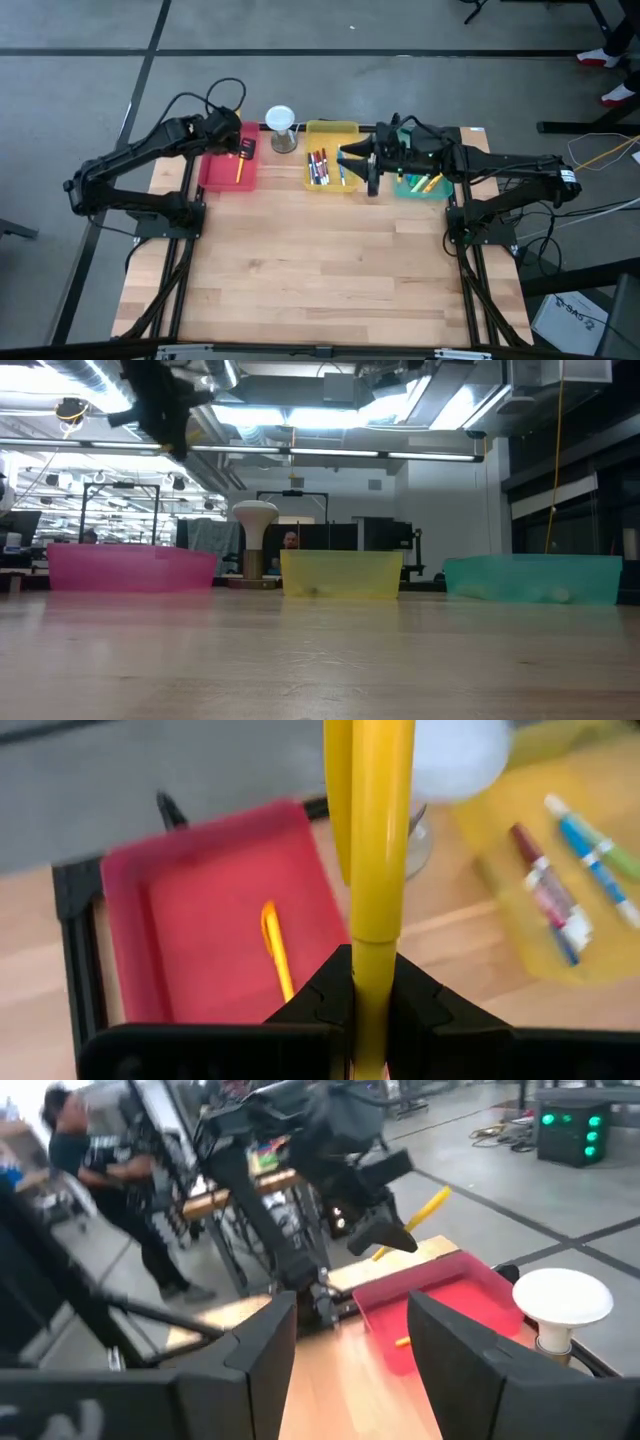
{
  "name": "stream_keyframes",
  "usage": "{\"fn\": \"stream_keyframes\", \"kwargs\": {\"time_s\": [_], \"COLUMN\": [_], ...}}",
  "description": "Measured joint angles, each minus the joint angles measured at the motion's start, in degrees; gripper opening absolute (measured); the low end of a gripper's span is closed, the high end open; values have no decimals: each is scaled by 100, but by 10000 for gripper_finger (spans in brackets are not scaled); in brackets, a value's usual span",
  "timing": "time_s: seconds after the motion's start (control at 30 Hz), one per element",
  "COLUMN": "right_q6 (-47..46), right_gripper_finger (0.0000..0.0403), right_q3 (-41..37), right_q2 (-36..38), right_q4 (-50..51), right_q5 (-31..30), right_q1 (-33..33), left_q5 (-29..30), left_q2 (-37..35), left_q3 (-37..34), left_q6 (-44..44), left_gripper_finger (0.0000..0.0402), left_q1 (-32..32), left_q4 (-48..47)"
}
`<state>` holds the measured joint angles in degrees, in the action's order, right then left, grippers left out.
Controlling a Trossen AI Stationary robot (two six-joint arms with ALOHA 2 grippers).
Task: Pick & Place Markers
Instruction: Put the yellow pen from the blue bin into the red bin
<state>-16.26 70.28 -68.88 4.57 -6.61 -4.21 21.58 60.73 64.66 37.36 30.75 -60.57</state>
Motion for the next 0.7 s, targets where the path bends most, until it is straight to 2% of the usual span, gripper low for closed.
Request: {"fn": "stream_keyframes", "kwargs": {"time_s": [0.13, 0.4, 0.7], "right_q6": [309, 145, 130], "right_gripper_finger": [189, 189, 189], "right_q3": [0, 0, 0], "right_q2": [2, 4, 4], "right_q4": [277, 862, 925], "right_q5": [125, 124, 122], "right_q1": [2, 2, 1], "left_q5": [-168, -334, -299], "left_q2": [2, 2, 0], "left_q3": [-414, -993, -1745], "left_q6": [237, 457, 451], "left_gripper_finger": [22, 22, 22], "left_q1": [65, 327, 734], "left_q4": [-8, -12, 372]}}
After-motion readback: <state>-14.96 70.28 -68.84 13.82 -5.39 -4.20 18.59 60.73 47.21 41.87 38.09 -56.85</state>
